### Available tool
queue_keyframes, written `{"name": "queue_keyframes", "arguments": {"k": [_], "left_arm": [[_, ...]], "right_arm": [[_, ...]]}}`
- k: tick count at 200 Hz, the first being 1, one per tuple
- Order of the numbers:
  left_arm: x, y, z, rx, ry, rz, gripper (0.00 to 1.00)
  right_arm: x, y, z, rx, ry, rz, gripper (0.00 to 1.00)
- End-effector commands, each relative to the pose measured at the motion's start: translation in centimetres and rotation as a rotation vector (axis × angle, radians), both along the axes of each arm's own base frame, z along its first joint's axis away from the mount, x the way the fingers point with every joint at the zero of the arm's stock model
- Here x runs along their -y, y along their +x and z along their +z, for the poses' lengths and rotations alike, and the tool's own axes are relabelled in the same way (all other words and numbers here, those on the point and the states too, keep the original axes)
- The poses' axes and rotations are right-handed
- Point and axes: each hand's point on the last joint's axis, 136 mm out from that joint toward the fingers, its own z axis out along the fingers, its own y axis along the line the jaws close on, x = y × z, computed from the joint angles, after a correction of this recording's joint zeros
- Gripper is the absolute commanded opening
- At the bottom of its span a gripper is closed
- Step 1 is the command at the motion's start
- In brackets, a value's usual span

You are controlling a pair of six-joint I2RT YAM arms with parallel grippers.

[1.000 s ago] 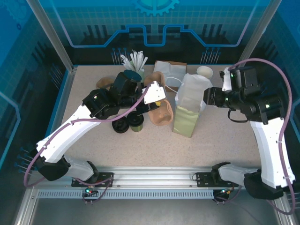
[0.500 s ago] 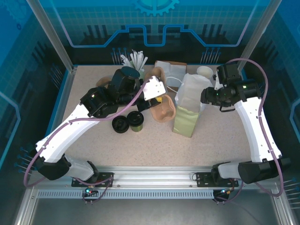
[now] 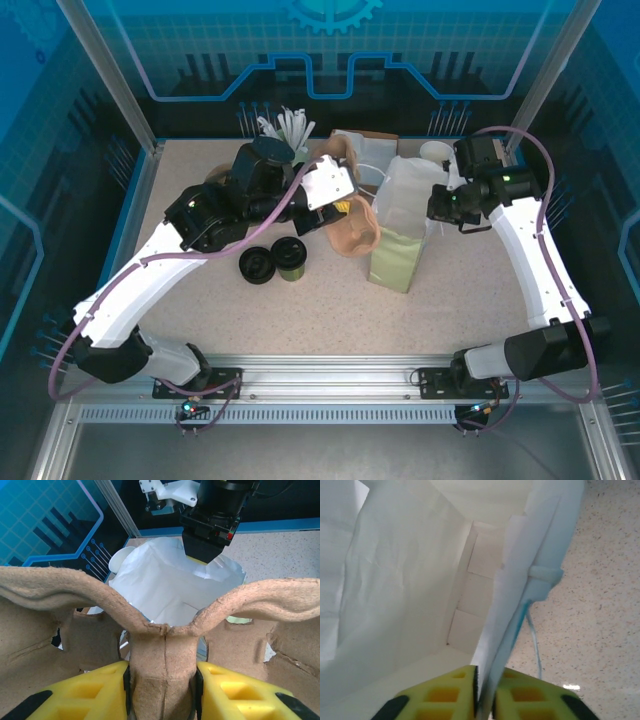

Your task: Pack the takeout coffee

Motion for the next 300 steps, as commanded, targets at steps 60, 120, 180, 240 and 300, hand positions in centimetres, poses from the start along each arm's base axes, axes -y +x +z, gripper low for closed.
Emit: {"name": "queue_keyframes", "arguments": {"k": [60,120,180,240,300], "left_arm": [[2.0,-2.0,2.3,-0.04,-0.094,-0.092,0.38],[3.2,-2.5,1.2,-0.111,-0.101,-0.14,0.38],[4.1,-3.2,-1.5,-0.218,-0.082,-0.173,0.38],[4.4,-3.7,-4.5,-0.316,-0.058,-0.184,0.38],[4.1,-3.2,-6.8,-0.378,-0.042,-0.168,0.37]], "right_arm": [[-3.2,-0.7,3.2,0.082,0.047,0.127,0.03],[-6.1,-2.7,4.3,0.135,-0.01,0.245,0.02],[-7.6,-4.2,5.0,0.177,-0.021,0.309,0.02],[-8.3,-5.2,5.4,0.2,-0.017,0.342,0.01],[-9.3,-6.2,5.8,0.227,-0.02,0.4,0.01]]}}
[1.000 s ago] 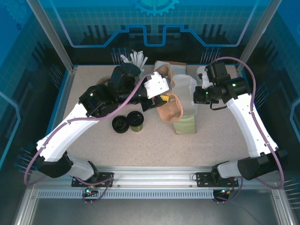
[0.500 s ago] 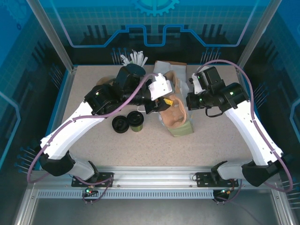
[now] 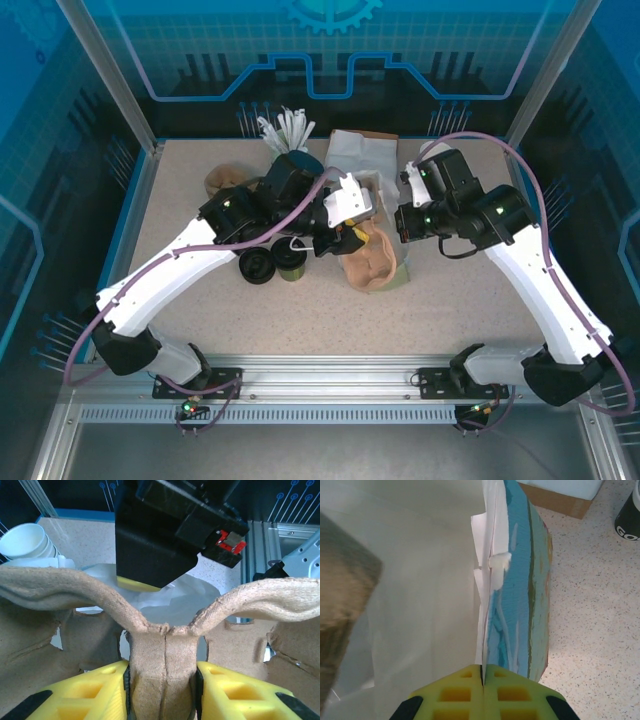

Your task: Pack the takeout coffee

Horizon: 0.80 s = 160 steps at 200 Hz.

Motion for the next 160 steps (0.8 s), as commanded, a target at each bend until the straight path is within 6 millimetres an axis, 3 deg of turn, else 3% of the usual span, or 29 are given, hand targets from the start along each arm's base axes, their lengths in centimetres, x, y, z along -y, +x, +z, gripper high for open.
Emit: {"name": "queue_keyframes", "arguments": {"k": [1,92,160], "left_arm": [[0.1,0.0,-1.0,-0.057,-0.004,-0.01,0.37],[-0.6,2.4,-3.7,-0.13,0.034,0.045,0.36],[0.0,2.9,-6.5,-0.18,0.082,0.043,0.35]], "right_arm": [[-0.4,-0.7,0.7,0.041,-0.004,0.04,0.0],[-1.3,-2.1,0.5,0.054,0.007,0.109,0.0],[-2.7,-2.4,0.2,0.008,0.085,0.112,0.02]]}}
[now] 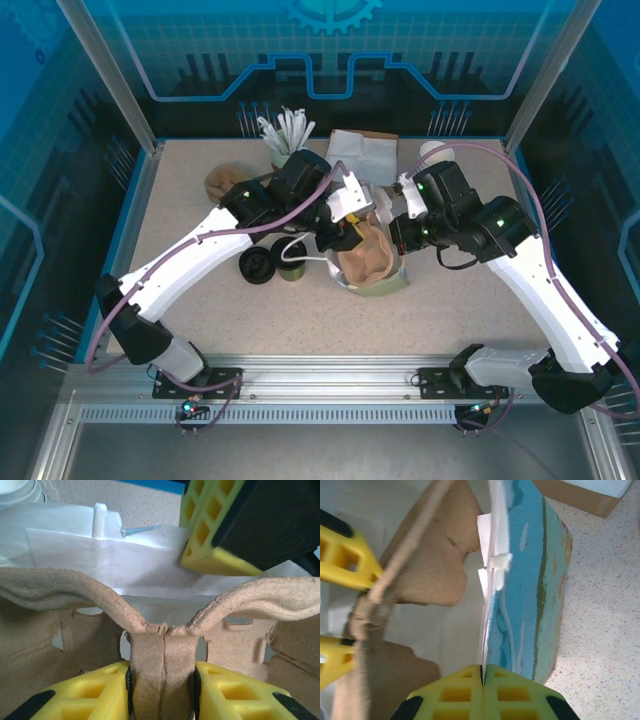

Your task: Pack the takeout coffee

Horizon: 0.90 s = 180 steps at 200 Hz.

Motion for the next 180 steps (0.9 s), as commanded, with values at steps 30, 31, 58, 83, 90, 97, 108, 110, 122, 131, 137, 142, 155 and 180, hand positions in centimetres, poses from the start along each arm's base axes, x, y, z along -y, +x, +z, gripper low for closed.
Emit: {"name": "queue_keyframes", "arguments": {"k": [30,31,58,83,90,97,108,110,122,131,137,142,155,180], "left_arm": [[0.3,0.0,-1.8,-0.054,0.009,-0.009,0.35],[0.3,0.0,-1.8,-0.053,0.009,-0.009,0.35],[0.1,0.3,-2.4,-0.067,0.012,0.005,0.35],[-0.2,0.7,-3.0,-0.082,0.02,0.017,0.35],[-0.2,0.8,-3.2,-0.09,0.021,0.02,0.35],[-0.3,1.0,-3.2,-0.094,0.018,0.025,0.35],[-0.3,1.1,-3.3,-0.096,0.019,0.027,0.35],[-0.3,1.2,-3.3,-0.096,0.02,0.027,0.35],[-0.3,1.2,-3.5,-0.098,0.023,0.027,0.35],[-0.2,1.3,-3.6,-0.101,0.025,0.025,0.35],[-0.1,1.3,-3.8,-0.103,0.027,0.025,0.35],[-0.1,1.4,-3.9,-0.104,0.029,0.026,0.35],[0.0,1.5,-4.2,-0.108,0.035,0.024,0.35],[0.2,1.7,-4.6,-0.119,0.047,0.024,0.34]], "right_arm": [[-1.4,-0.2,0.2,-0.027,0.084,0.01,0.06],[-1.5,-0.2,0.1,-0.029,0.085,0.01,0.06],[-1.5,0.0,0.0,-0.067,0.129,-0.017,0.1],[-1.6,0.1,-0.4,-0.098,0.166,-0.033,0.1],[-1.6,0.1,-0.5,-0.109,0.172,-0.036,0.1],[-1.6,0.2,-0.7,-0.119,0.178,-0.04,0.1],[-1.6,0.2,-1.1,-0.139,0.188,-0.044,0.1],[-1.6,0.2,-1.1,-0.141,0.19,-0.046,0.1],[-1.6,0.3,-1.4,-0.158,0.205,-0.053,0.1],[-1.6,0.4,-1.6,-0.167,0.214,-0.058,0.1],[-1.6,0.5,-1.6,-0.17,0.218,-0.064,0.1],[-1.5,0.5,-1.7,-0.174,0.222,-0.067,0.1],[-1.4,0.7,-1.8,-0.182,0.227,-0.074,0.1],[-1.2,0.9,-1.8,-0.19,0.238,-0.082,0.1]]}}
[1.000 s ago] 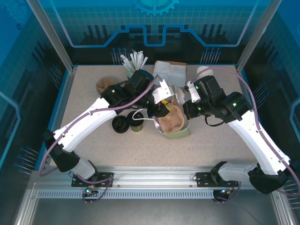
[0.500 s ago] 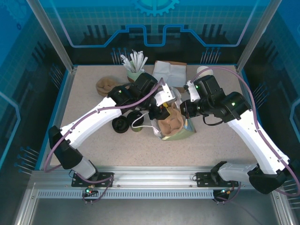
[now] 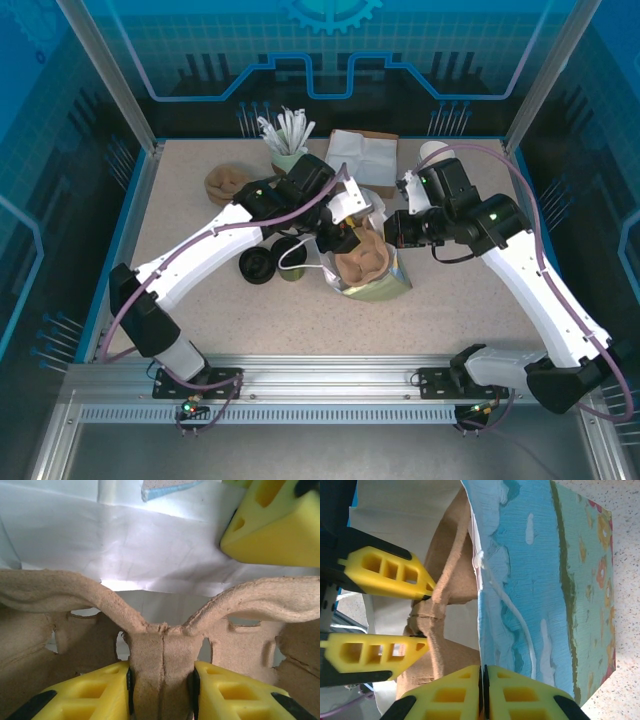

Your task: Pack the takeout coffee

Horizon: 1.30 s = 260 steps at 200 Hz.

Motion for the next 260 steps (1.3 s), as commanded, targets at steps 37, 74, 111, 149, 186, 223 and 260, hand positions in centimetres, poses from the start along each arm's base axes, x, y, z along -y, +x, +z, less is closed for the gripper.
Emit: {"name": "queue_keyframes", "arguments": {"k": [37,74,111,149,186,223,260], "left_arm": [[0.9,0.7,-0.7,-0.028,-0.009,-0.014,0.34],[1.3,1.0,-1.4,-0.038,0.002,-0.014,0.34],[1.6,1.4,-1.9,-0.049,0.008,-0.012,0.34],[2.0,1.9,-1.5,-0.053,0.001,-0.003,0.33],[2.2,2.0,-1.6,-0.06,0.011,0.006,0.33],[2.6,1.9,-1.9,-0.046,0.043,0.002,0.33],[3.4,1.7,-2.4,-0.032,0.093,-0.012,0.33]], "right_arm": [[-0.1,0.5,-0.3,-0.036,0.041,-0.008,0.14],[0.1,0.8,-0.1,-0.038,0.045,-0.011,0.26],[2.3,0.7,1.9,-0.03,0.013,-0.062,0.4],[4.0,0.3,3.4,0.007,0.031,-0.095,0.43],[4.1,0.9,2.1,0.035,0.005,-0.069,0.45],[3.7,1.8,1.1,0.064,-0.017,-0.022,0.46],[3.9,2.3,-0.2,0.059,-0.057,-0.012,0.46]]}}
